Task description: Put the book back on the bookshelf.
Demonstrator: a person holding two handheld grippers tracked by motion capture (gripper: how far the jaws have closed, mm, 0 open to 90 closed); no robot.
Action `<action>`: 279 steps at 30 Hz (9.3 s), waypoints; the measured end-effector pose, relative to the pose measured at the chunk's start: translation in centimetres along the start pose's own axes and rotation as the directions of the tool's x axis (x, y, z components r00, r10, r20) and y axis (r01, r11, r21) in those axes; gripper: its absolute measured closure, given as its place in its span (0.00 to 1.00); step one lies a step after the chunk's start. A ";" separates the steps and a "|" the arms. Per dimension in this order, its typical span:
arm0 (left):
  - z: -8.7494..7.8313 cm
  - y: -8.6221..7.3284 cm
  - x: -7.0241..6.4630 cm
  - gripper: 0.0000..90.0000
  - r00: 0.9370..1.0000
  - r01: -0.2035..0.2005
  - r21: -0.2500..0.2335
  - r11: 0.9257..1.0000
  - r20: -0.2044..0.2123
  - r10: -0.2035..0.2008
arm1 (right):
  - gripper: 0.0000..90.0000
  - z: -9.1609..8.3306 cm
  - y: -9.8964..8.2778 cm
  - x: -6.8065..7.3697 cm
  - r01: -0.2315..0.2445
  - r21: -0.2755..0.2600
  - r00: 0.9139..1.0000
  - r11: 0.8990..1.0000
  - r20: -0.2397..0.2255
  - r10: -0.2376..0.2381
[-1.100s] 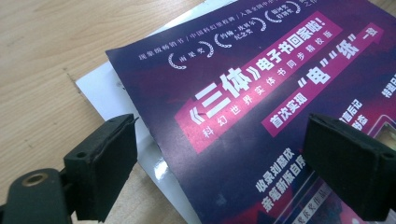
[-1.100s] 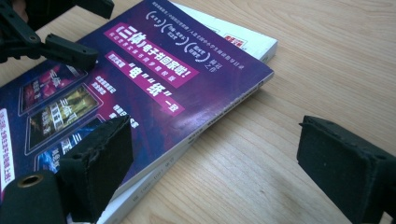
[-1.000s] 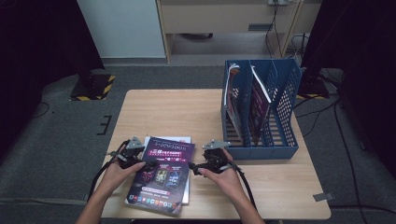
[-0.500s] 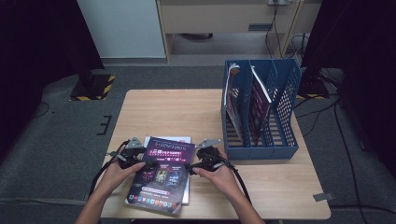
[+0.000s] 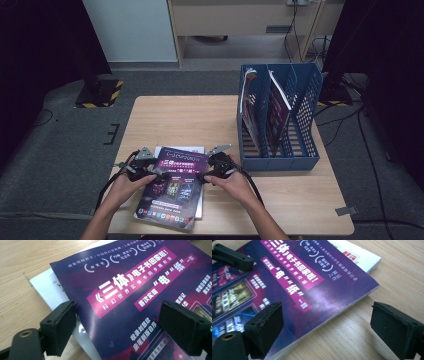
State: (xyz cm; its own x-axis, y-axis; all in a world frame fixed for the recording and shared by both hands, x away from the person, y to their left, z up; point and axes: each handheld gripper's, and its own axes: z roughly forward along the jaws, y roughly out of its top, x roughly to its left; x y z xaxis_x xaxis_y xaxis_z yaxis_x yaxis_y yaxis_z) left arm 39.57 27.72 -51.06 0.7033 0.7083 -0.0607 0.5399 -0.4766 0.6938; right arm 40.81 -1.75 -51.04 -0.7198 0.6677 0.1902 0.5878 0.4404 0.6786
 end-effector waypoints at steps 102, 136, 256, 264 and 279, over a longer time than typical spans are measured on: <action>-0.5 -0.2 0.2 0.15 1.000 0.023 -0.001 1.000 0.020 -0.023 | 0.40 -1.9 7.7 1.5 0.025 0.041 0.992 0.999 -0.127 -0.020; -1.3 -0.2 0.6 0.11 0.999 0.037 -0.029 0.999 0.020 -0.037 | 0.75 -2.4 10.7 2.9 0.010 0.064 0.999 0.998 -0.051 -0.007; -9.1 11.1 5.7 0.41 0.995 -0.079 -0.283 0.956 0.029 0.091 | 0.92 -13.0 21.7 6.2 0.336 -0.099 0.935 0.937 -0.085 -0.345; -8.8 10.7 5.2 0.74 0.995 -0.092 -0.259 0.962 0.021 0.100 | 0.92 -12.3 21.5 6.2 0.340 -0.081 0.935 0.937 -0.078 -0.346; -10.0 11.5 4.6 0.86 0.991 -0.126 -0.259 0.958 0.003 0.131 | 0.92 -12.7 20.9 4.9 0.331 -0.076 0.941 0.941 -0.043 -0.335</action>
State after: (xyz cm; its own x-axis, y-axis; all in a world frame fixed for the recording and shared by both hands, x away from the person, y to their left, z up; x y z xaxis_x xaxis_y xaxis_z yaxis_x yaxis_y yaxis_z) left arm 44.40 30.71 -36.23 0.7694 0.6381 0.0283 0.3087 -0.4103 0.8581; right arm 44.92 3.07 -26.87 -0.8902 0.4553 -0.0176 0.2866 0.5896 0.7551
